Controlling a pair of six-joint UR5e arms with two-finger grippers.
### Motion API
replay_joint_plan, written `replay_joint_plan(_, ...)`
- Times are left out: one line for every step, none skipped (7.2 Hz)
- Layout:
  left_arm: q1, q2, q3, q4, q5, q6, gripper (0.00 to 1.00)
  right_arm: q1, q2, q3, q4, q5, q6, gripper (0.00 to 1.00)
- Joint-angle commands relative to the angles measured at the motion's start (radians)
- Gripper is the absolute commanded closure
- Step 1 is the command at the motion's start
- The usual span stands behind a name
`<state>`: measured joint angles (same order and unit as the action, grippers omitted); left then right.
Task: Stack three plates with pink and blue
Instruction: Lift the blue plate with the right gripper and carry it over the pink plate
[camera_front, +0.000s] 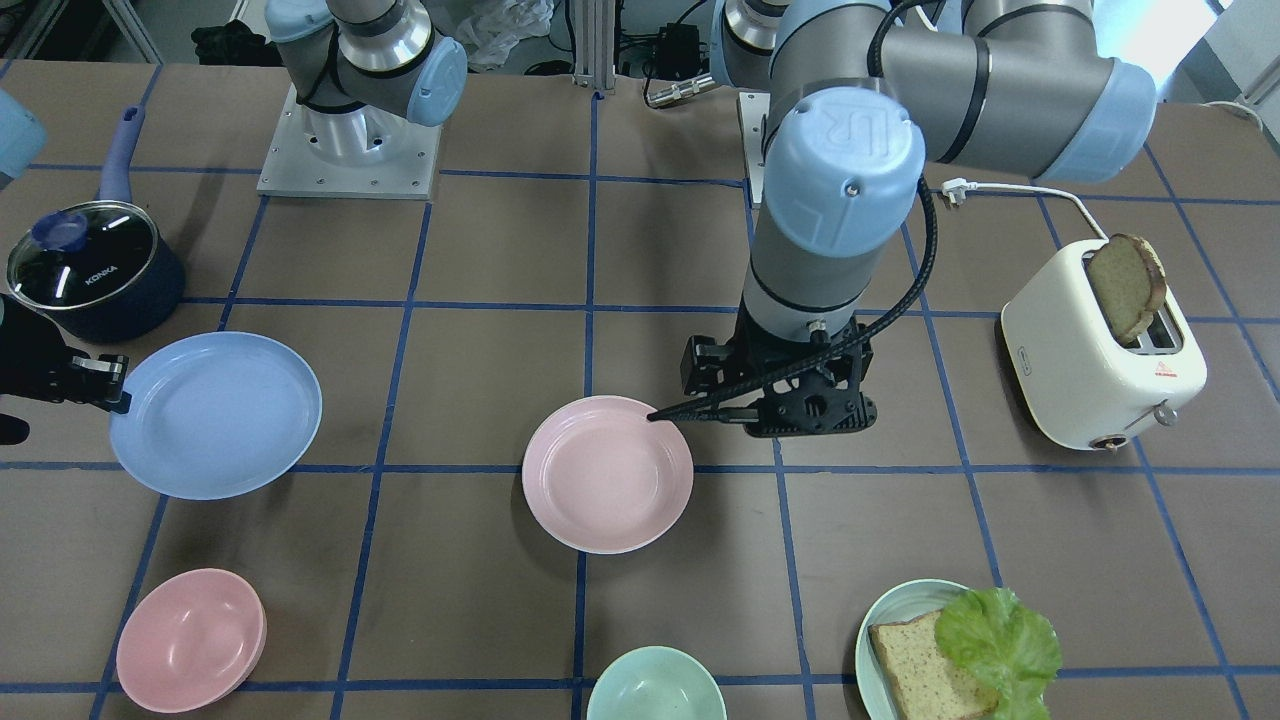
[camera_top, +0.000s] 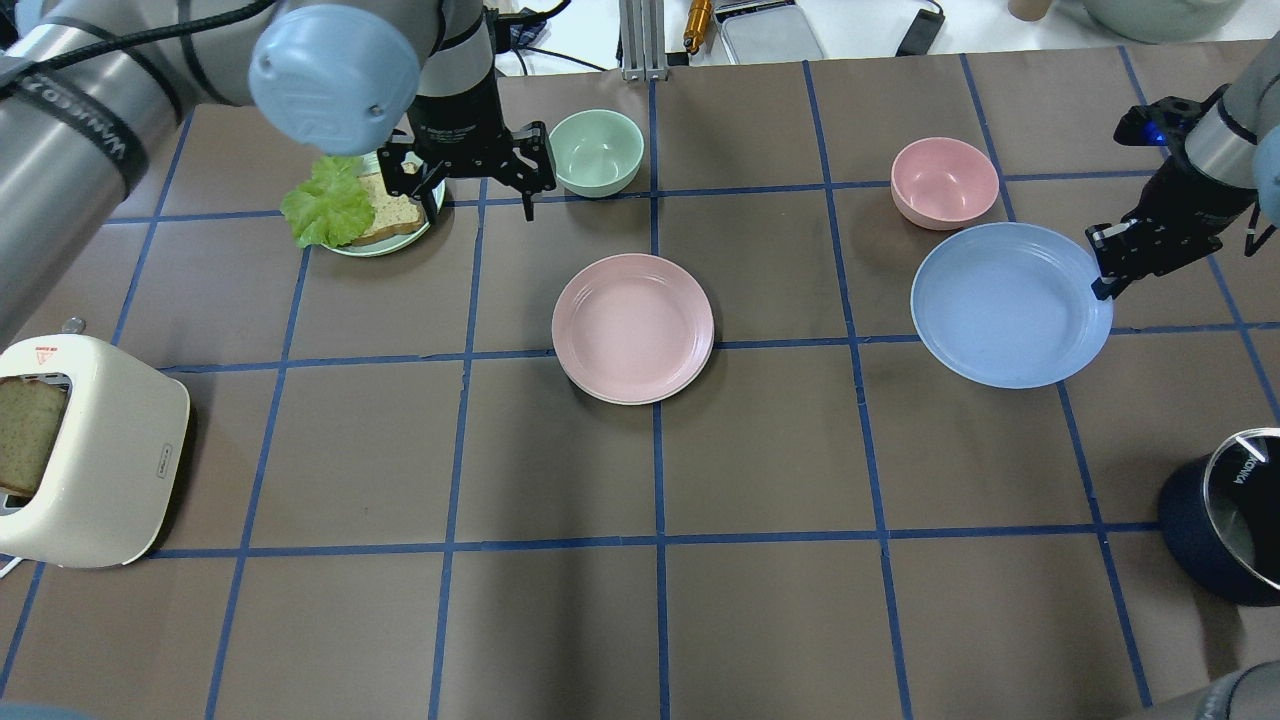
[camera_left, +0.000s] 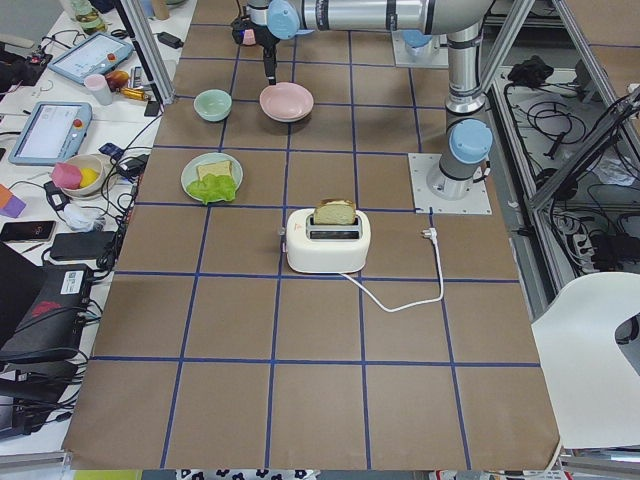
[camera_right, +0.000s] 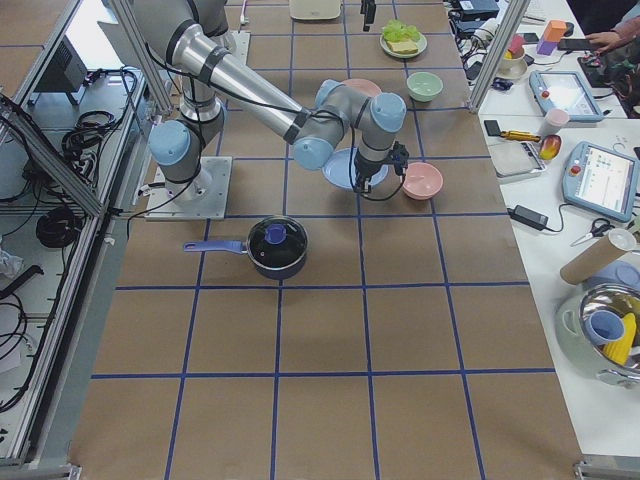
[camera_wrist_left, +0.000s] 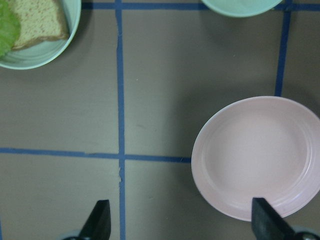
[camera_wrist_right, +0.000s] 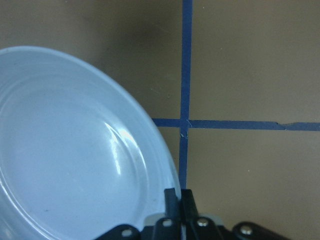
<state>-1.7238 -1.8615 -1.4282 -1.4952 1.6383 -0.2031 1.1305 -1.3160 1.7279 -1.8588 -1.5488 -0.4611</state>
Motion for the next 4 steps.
replay_joint_plan(0.068, 0.173, -0.217, 0.102, -0.018, 0.107, 0.0, 0.104, -0.002, -0.001, 0.0, 0.006, 0.13, 1.0)
replay_joint_plan(0.091, 0.214, -0.219, 0.083, -0.018, 0.108, 0.0, 0.191, -0.006, -0.002, 0.001, 0.044, 0.247, 1.0)
replay_joint_plan(0.095, 0.232, -0.192, 0.035, -0.02, 0.105, 0.0, 0.278, -0.003, -0.004, -0.006, 0.1, 0.347, 1.0)
replay_joint_plan(0.095, 0.249, -0.137, -0.078, -0.026, 0.105, 0.0, 0.389, 0.004, -0.01, -0.032, 0.12, 0.515, 1.0)
